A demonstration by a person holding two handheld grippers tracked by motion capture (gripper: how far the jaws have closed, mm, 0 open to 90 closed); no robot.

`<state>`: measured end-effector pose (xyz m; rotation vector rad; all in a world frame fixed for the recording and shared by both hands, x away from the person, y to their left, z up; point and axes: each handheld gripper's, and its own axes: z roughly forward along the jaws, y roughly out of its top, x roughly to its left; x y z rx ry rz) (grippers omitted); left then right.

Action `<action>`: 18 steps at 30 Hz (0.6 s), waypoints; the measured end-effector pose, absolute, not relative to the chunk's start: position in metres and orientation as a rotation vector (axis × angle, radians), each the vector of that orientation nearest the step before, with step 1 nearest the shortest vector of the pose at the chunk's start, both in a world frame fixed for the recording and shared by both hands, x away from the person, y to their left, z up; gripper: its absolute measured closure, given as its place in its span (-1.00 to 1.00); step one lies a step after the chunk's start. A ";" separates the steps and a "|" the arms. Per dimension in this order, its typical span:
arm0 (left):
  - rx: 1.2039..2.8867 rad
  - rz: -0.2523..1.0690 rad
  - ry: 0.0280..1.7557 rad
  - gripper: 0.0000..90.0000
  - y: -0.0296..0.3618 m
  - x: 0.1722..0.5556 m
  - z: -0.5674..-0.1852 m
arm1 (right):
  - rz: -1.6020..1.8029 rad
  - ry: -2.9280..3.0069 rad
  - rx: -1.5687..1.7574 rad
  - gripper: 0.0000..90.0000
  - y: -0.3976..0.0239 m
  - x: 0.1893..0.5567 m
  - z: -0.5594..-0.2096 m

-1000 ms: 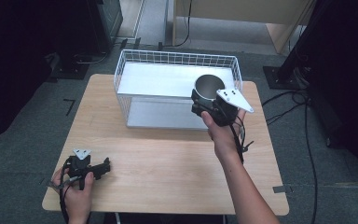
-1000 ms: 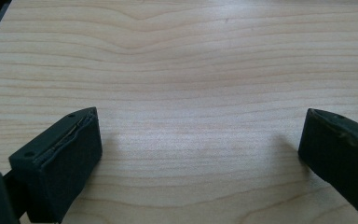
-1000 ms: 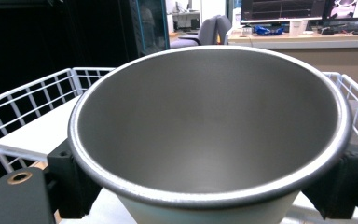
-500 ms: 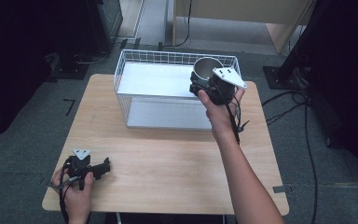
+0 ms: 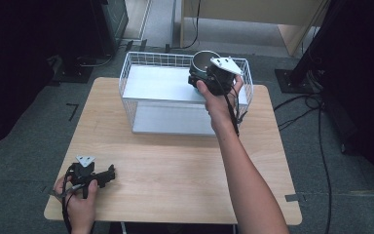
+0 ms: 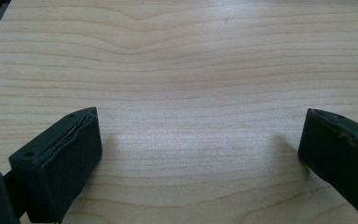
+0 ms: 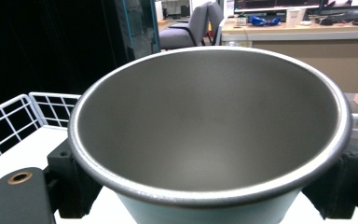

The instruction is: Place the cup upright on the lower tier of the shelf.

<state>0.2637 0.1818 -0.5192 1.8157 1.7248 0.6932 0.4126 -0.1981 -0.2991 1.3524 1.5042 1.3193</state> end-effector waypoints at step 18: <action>1.822 0.696 1.724 -1.00 0.181 0.264 -0.519 | 1.304 1.533 1.356 -0.70 -0.192 0.434 -0.303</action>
